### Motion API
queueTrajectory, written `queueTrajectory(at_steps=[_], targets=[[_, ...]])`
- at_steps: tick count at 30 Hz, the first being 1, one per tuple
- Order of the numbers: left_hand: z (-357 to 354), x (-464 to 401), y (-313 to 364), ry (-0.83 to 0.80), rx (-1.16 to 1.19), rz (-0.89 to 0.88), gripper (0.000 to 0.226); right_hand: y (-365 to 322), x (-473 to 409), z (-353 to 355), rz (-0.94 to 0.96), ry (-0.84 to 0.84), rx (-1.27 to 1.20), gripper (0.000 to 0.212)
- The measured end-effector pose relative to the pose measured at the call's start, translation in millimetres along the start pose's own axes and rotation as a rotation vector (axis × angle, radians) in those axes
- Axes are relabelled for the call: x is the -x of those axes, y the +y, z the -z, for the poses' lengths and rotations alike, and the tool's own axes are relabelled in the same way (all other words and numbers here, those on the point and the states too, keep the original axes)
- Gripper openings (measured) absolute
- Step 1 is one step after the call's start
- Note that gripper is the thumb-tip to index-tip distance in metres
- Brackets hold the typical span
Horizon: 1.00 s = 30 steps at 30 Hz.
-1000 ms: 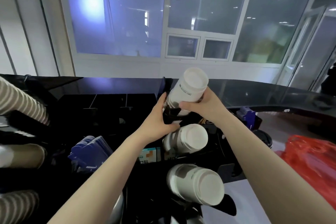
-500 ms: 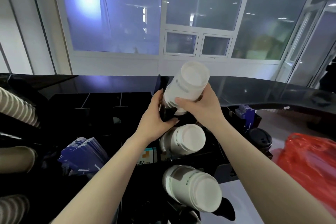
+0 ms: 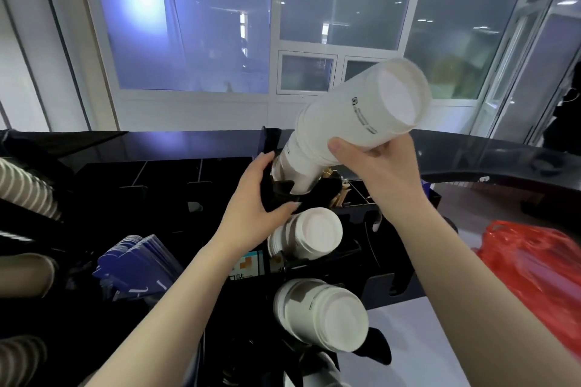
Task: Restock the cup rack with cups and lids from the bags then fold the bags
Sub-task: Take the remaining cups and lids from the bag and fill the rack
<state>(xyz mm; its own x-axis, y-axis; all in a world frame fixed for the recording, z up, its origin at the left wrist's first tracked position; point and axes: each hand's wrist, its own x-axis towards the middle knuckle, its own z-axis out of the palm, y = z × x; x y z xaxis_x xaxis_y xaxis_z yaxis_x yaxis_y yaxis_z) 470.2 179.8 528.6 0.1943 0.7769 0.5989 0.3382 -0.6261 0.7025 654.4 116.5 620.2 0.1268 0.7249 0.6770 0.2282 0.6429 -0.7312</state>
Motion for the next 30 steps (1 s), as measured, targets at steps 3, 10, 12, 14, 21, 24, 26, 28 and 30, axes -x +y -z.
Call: queueTrajectory(at_steps=[3,10,12,14,21,24,26,28,30], targets=[[9,15,25,0.021,0.094,-0.015,0.088,-18,19,6,0.039,-0.017,-0.084,0.035],[12,64,71,-0.071,0.317,-0.166,0.099,-29,74,2,-0.017,-0.184,-0.234,0.033],[14,79,73,-0.039,0.353,-0.137,0.101,-30,90,0,-0.069,-0.222,-0.243,0.032],[18,93,71,-0.048,0.363,-0.147,0.097,-29,107,0,-0.118,-0.235,-0.242,0.031],[27,138,67,-0.186,0.286,-0.079,0.085,-31,165,16,-0.305,0.021,-0.271,0.069],[24,158,67,-0.27,0.303,-0.024,0.087,-35,191,26,-0.316,0.059,-0.225,0.066],[19,170,68,-0.305,0.302,-0.005,0.088,-37,209,32,-0.341,0.071,-0.186,0.062],[14,180,67,-0.334,0.297,0.0,0.086,-39,223,38,-0.385,0.107,-0.147,0.053],[10,187,64,-0.357,0.305,-0.002,0.078,-43,235,44,-0.416,0.136,-0.093,0.049]])
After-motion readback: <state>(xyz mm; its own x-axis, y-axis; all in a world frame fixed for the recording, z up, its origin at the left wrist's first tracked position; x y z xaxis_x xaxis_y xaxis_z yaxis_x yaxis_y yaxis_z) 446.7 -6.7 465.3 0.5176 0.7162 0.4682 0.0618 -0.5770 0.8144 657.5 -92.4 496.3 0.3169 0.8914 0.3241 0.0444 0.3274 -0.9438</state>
